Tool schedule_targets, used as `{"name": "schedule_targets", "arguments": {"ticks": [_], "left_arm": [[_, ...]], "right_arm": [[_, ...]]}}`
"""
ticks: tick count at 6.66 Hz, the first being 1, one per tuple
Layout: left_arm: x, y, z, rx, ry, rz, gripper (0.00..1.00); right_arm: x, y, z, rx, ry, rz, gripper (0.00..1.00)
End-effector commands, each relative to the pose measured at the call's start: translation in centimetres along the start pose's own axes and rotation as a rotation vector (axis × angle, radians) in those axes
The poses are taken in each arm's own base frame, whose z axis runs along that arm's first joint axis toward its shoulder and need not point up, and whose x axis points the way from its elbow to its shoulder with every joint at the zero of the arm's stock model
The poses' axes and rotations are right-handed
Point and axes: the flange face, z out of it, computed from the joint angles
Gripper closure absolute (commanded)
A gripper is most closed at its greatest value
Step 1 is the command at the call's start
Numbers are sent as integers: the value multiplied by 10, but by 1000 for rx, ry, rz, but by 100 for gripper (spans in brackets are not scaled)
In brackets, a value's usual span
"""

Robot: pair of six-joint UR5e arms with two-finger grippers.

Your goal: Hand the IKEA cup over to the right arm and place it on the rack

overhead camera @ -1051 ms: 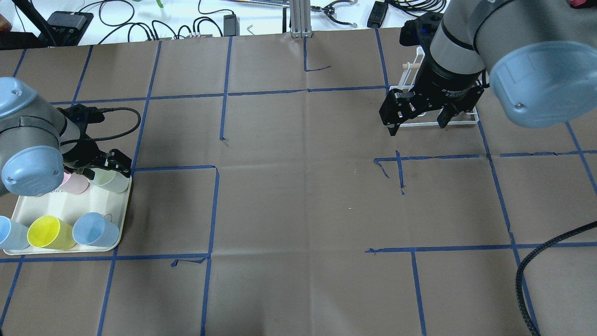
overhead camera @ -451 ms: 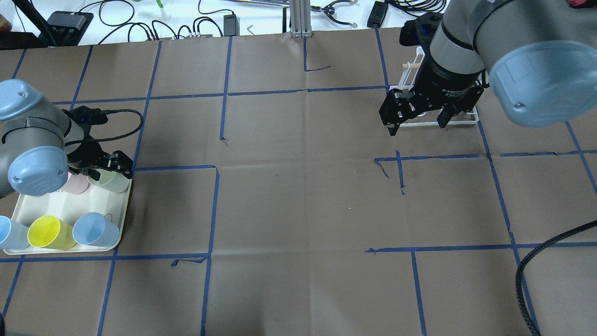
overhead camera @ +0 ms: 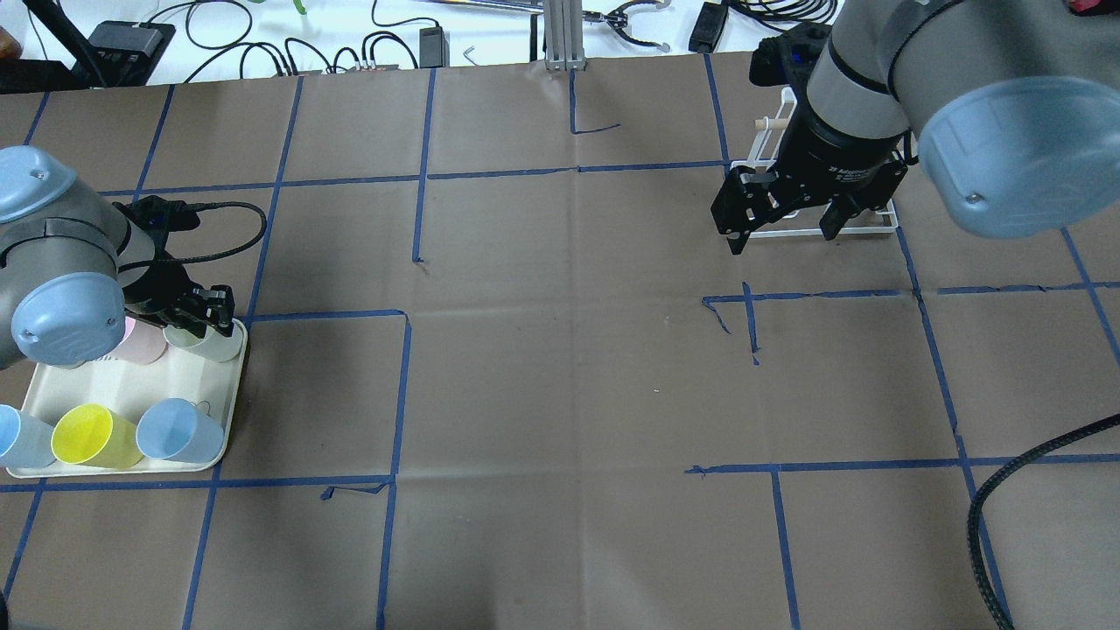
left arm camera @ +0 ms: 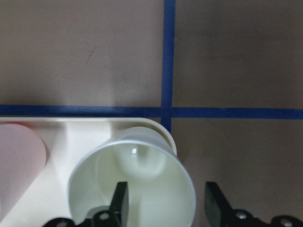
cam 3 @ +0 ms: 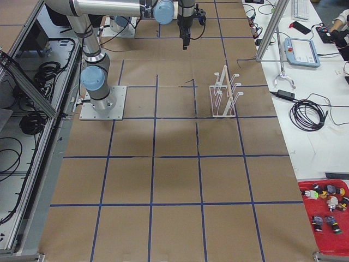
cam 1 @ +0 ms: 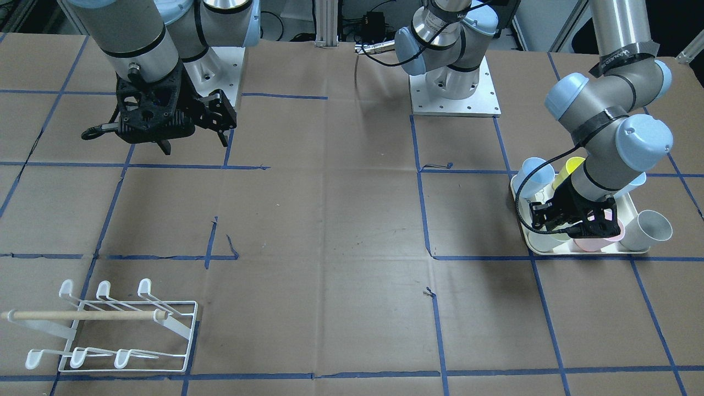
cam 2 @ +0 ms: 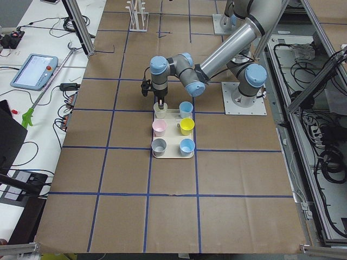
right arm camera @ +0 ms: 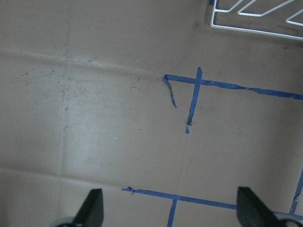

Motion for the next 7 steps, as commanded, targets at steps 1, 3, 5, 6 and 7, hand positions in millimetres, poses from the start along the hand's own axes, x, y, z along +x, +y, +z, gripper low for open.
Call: {"name": "schedule_targets", "arguments": {"ticks": [1, 3, 5, 6, 7], "left_arm": [[0, -1, -12, 24, -6, 1, 100], [5, 7, -44, 53, -25, 2, 100], [15, 17, -113, -9, 4, 9, 100], [25, 13, -155, -39, 13, -5, 100], [31, 3, -181, -59, 20, -11, 100]], "right_arm": [[2, -1, 1, -1, 1, 4, 0], [0, 0, 0, -2, 2, 0, 0], [1, 1, 3, -18, 11, 2, 0], [2, -2, 4, -6, 13, 1, 0], [0, -14, 9, 88, 7, 13, 2]]}}
